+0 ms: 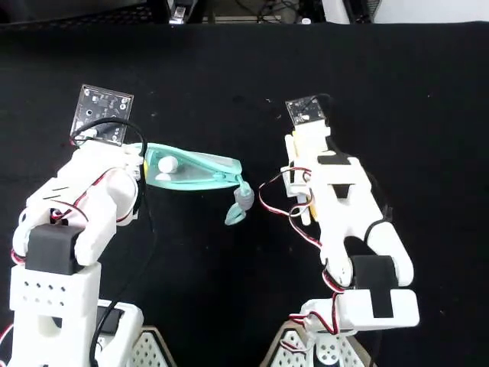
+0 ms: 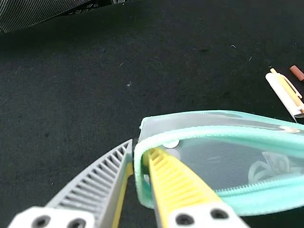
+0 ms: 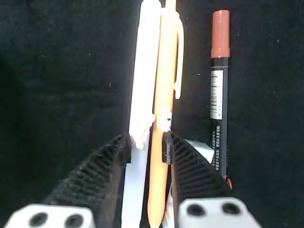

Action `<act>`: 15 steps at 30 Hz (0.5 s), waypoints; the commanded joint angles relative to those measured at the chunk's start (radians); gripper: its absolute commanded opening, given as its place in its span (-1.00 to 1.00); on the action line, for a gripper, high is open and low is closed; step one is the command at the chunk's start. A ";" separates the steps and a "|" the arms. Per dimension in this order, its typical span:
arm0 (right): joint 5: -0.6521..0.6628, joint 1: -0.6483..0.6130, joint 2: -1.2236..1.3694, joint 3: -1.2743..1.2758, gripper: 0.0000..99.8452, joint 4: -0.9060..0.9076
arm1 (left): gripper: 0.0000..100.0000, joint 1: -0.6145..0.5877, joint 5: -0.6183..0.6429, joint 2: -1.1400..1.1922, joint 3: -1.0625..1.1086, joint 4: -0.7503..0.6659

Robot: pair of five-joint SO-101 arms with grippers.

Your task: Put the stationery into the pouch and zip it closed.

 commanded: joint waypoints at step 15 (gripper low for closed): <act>0.020 -0.097 -0.119 0.107 -0.68 -0.091 | -0.94 -0.002 -0.011 0.006 0.001 -0.014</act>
